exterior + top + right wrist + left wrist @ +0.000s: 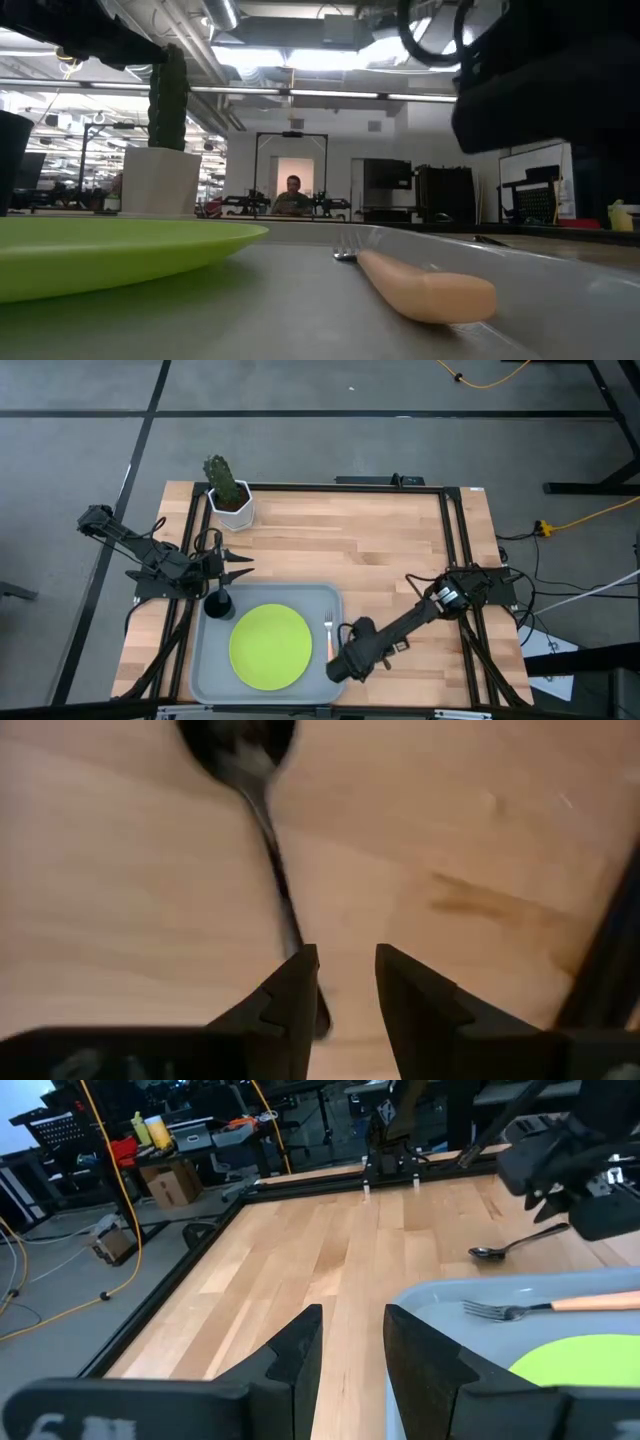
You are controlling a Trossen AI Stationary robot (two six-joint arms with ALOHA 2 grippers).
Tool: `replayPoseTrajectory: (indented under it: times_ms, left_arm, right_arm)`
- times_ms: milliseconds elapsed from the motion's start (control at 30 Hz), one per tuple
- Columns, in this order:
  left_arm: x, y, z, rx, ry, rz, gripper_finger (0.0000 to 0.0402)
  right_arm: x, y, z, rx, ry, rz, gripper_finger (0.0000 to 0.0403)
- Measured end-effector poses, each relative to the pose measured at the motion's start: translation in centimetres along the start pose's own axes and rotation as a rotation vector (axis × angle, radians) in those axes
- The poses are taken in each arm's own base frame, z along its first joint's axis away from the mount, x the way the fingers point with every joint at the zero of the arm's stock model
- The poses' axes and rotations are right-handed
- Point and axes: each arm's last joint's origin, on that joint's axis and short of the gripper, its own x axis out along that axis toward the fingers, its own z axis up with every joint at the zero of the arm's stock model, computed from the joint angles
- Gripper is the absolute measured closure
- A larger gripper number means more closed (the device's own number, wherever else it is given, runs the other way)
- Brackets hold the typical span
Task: Pick and place plate/cup/fork/spoon on tray
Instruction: Put the black spoon on the gray serving tray to the left of the orange fork
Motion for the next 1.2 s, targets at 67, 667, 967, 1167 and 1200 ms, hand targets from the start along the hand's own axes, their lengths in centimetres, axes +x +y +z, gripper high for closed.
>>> replayPoseTrajectory:
  times_ms: [67, 667, 967, 1167, 1200]
  left_arm:
    - [0.0, 0.0, 0.0, 0.0, 0.0, 0.0, 0.0299]
    - [-3.0, 1.3, -0.9, -0.31, -0.07, -0.271, 0.0299]
    - [-1.9, -1.0, -5.0, -0.442, -0.052, -0.483, 0.0299]
    - [-1.4, -1.9, -6.6, -0.344, -0.108, -0.573, 0.0299]
    - [-1.4, -1.9, -6.7, -0.324, -0.11, -0.564, 0.0299]
  right_arm:
    - [0.0, 0.4, 0.7, -0.021, -0.001, 0.024, 0.0293]
    - [-4.3, -2.5, 2.2, -0.222, -0.341, 0.151, 0.0293]
    - [-4.2, -2.3, 1.4, -0.315, -0.346, 0.17, 0.0293]
    - [-4.2, -2.6, 0.8, -0.482, -0.429, 0.131, 0.0293]
    - [-4.2, -2.6, 0.7, -0.493, -0.477, 0.13, 0.0293]
